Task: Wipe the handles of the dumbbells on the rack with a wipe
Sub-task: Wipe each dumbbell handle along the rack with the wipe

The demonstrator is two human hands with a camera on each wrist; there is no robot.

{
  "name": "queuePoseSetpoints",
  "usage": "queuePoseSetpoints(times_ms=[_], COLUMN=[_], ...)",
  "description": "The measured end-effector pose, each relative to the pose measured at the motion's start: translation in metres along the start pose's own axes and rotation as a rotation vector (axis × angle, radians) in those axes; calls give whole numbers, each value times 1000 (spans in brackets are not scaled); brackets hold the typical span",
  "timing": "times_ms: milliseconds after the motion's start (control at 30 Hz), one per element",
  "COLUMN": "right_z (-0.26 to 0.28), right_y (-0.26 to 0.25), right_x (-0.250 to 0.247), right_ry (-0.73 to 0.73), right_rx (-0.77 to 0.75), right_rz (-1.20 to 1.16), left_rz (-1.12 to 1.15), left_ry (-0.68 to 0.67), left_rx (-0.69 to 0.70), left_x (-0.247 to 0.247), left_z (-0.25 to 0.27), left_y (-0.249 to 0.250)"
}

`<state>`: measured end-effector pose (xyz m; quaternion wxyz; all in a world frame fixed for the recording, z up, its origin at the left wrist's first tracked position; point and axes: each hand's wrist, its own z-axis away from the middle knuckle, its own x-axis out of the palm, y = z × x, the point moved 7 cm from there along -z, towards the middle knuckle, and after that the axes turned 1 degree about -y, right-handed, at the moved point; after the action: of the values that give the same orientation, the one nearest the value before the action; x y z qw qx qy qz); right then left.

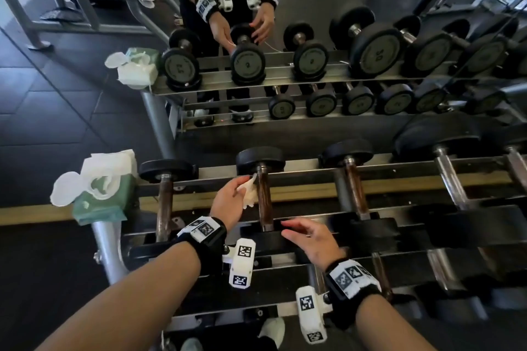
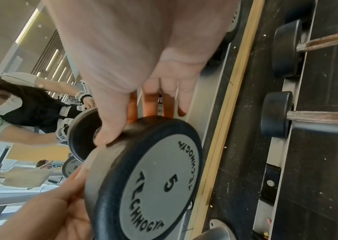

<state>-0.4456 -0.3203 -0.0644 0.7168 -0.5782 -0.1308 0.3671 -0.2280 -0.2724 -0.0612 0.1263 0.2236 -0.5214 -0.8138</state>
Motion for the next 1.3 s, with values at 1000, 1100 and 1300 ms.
queuePoseSetpoints(times_ms=[1000,1100,1300], right_z=[8,8,10], right_y=[11,12,14], right_x=[8,10,9], right_ry=[21,26,46], right_rx=[-9,6,29], right_rz=[-50,-60,-90], left_rz=[-249,-283,-445], left_ry=[59,61,-104], left_rx=[118,140,197], left_x=[-20,-6,18], left_z=[-4,-15,1], left_y=[10,23,16])
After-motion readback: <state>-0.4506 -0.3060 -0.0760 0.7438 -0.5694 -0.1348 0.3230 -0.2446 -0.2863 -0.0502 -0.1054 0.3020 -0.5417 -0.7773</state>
